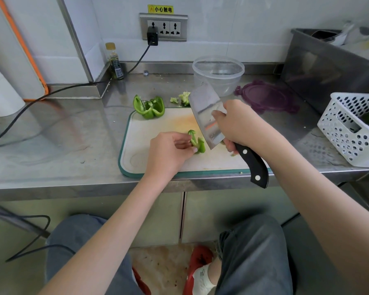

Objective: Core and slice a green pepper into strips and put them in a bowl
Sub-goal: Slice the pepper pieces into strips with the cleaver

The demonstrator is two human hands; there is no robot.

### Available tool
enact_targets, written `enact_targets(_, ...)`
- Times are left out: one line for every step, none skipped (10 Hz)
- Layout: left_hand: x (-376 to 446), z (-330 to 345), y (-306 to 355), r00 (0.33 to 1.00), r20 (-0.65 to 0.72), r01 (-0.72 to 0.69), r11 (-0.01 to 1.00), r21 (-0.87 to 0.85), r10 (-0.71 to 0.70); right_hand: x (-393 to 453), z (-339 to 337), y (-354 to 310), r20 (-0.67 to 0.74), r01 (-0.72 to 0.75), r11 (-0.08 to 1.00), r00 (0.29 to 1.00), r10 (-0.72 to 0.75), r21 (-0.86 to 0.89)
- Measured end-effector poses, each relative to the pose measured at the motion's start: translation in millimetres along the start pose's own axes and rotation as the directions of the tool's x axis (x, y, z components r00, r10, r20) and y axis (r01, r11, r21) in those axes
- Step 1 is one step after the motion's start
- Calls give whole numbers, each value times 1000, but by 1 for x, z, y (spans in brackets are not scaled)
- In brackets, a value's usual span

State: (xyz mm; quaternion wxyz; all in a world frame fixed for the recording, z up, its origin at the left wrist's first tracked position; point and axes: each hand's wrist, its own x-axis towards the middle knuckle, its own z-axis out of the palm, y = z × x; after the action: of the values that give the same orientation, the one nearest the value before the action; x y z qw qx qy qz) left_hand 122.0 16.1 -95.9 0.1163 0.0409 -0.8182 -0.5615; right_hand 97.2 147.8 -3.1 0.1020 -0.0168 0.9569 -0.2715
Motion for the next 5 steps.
enact_targets(0, 0, -1, 1000, -2, 1, 1000, -5, -1, -5, 2, 3, -78, 69, 997, 994, -72, -45)
enact_targets(0, 0, -2, 1000, -2, -4, 1000, -6, 4, -4, 7, 6, -121, 101, 992, 987, -110, -76)
enact_targets(1, 0, -3, 1000, 6, -4, 1000, 1, 4, -2, 10, 6, -132, 121, 991, 983, -128, -62)
enact_targets(1, 0, -3, 1000, 10, -18, 1000, 22, 18, -2, 11, 6, -119, 121, 989, 984, -131, -91)
enact_targets(0, -1, -4, 999, 12, -38, 998, 52, 37, 1, 13, -1, -47, 16, 993, 999, -21, -116)
